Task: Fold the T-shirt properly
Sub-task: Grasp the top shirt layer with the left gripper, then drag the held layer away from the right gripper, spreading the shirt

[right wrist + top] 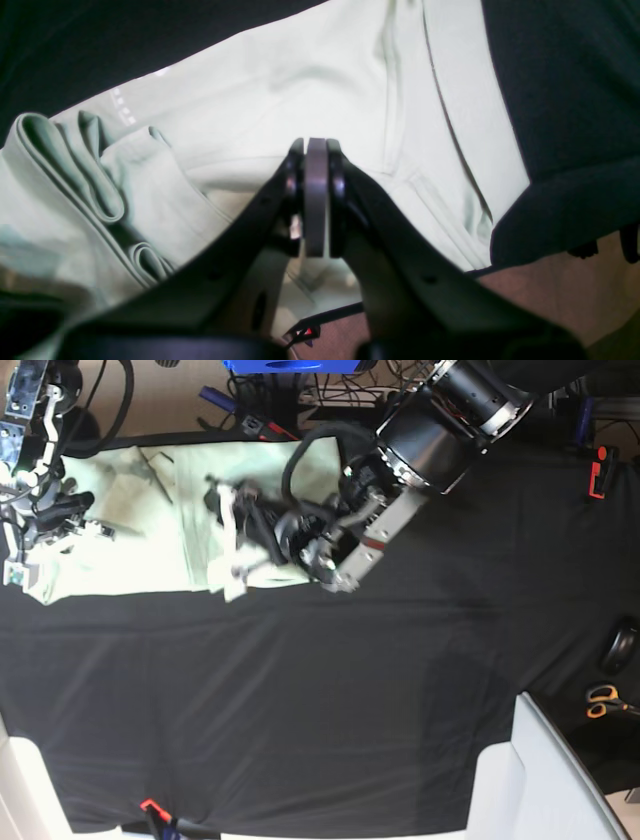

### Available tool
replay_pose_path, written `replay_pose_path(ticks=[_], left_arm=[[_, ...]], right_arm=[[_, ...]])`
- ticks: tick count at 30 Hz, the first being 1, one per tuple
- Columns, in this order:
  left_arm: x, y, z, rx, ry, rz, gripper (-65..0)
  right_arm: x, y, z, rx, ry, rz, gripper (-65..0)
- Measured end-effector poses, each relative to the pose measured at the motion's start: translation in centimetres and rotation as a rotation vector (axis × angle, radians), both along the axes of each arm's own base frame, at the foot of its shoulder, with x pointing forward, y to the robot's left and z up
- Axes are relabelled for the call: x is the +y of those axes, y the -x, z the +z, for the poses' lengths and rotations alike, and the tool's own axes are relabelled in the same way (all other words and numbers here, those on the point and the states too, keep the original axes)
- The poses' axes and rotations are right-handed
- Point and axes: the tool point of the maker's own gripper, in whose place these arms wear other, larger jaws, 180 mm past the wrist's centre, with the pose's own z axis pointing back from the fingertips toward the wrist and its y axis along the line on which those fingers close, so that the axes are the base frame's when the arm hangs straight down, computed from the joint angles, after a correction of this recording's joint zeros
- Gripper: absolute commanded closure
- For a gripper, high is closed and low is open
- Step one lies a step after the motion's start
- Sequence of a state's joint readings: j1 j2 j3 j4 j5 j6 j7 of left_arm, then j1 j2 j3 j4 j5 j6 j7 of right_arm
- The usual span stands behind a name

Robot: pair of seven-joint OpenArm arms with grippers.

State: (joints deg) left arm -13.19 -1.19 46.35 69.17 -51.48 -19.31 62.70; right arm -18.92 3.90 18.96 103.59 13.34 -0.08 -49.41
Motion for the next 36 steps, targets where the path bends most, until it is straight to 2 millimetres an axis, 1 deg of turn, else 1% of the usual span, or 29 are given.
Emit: replay_pose_path(ticks=[2, 3, 4, 5, 7, 9, 11, 13, 16, 19, 20, 21, 23, 24, 25, 26, 27, 29, 31, 33, 36], left_arm=[[0.9, -2.7, 2.8, -0.086, 0.052, 0.049, 0.0], [1.8, -3.8, 3.8, -0.117, 0.063, 0.074, 0.0], [3.0, -4.6, 4.3, -0.134, 0.052, 0.087, 0.0], [4.3, -5.3, 4.6, -0.144, 0.035, 0.105, 0.0], [7.4, -6.8, 4.5, -0.16, -0.017, 0.163, 0.0], [9.9, -7.6, 4.4, -0.155, -0.052, 0.204, 0.0], [12.0, -7.8, 4.0, -0.148, -0.076, 0.247, 0.0], [13.8, -7.0, 3.0, -0.124, -0.101, 0.27, 0.0], [17.5, -5.1, 0.9, -0.077, -0.186, 0.297, 0.0], [20.4, -4.7, 0.3, -0.083, -0.192, 0.395, 0.0], [21.5, -4.2, 0.2, -0.077, -0.19, 0.439, 0.0], [22.6, -3.4, -0.1, -0.056, -0.187, 0.482, -3.9], [25.1, -1.0, -1.4, 0.005, -0.226, 0.541, -17.8], [25.7, 0.0, -1.8, 0.037, -0.231, 0.561, -24.7], [25.9, 0.7, -1.8, 0.049, -0.208, 0.563, -31.4], [25.4, 1.1, -1.3, 0.053, -0.158, 0.552, -35.9], [24.8, 0.9, -0.6, 0.045, -0.09, 0.558, -37.5], [23.7, 0.1, 0.6, 0.016, -0.001, 0.553, -37.8], [22.8, -0.2, 0.7, 0.022, 0.042, 0.559, -38.0], [21.7, -0.1, -0.2, 0.058, 0.057, 0.572, -38.0], [20.0, 0.5, -2.1, 0.139, 0.074, 0.598, -38.0]], right_arm=[[0.1, 0.1, -0.1, 0.002, -0.003, 0.005, -0.3], [0.3, 0.0, -0.1, 0.004, -0.001, 0.032, -0.3], [0.7, 0.0, -0.1, 0.008, -0.003, 0.064, -0.3], [1.1, -0.1, -0.1, 0.007, -0.005, 0.099, -0.3], [1.7, -0.4, 0.0, 0.001, -0.012, 0.148, -0.3], [1.9, -0.5, 0.0, 0.001, -0.009, 0.159, -0.3], [2.2, -0.5, -0.1, 0.002, -0.012, 0.183, -0.3], [2.5, -0.5, -0.1, 0.003, -0.012, 0.212, -0.3], [3.3, -0.2, -0.2, 0.01, -0.016, 0.281, -0.1], [3.3, -0.3, -0.2, 0.01, -0.014, 0.283, -0.1], [3.4, -0.2, -0.3, 0.011, -0.015, 0.285, -0.1], [3.4, -0.1, -0.4, 0.015, -0.015, 0.286, -0.1], [3.8, 0.2, -0.6, 0.027, -0.013, 0.307, -0.1], [4.2, 0.4, -0.8, 0.032, -0.017, 0.318, -0.1], [4.6, 0.4, -0.9, 0.035, -0.023, 0.33, -0.1], [5.0, 0.3, -0.9, 0.033, -0.029, 0.338, -0.1], [5.3, 0.2, -0.9, 0.03, -0.031, 0.348, -0.1], [5.5, 0.3, -0.9, 0.031, -0.032, 0.354, -0.1], [5.4, 0.4, -1.0, 0.037, -0.029, 0.355, -0.1], [5.5, 0.4, -1.0, 0.037, -0.029, 0.356, -0.1], [5.4, 0.2, -0.9, 0.034, -0.025, 0.362, -0.1]])
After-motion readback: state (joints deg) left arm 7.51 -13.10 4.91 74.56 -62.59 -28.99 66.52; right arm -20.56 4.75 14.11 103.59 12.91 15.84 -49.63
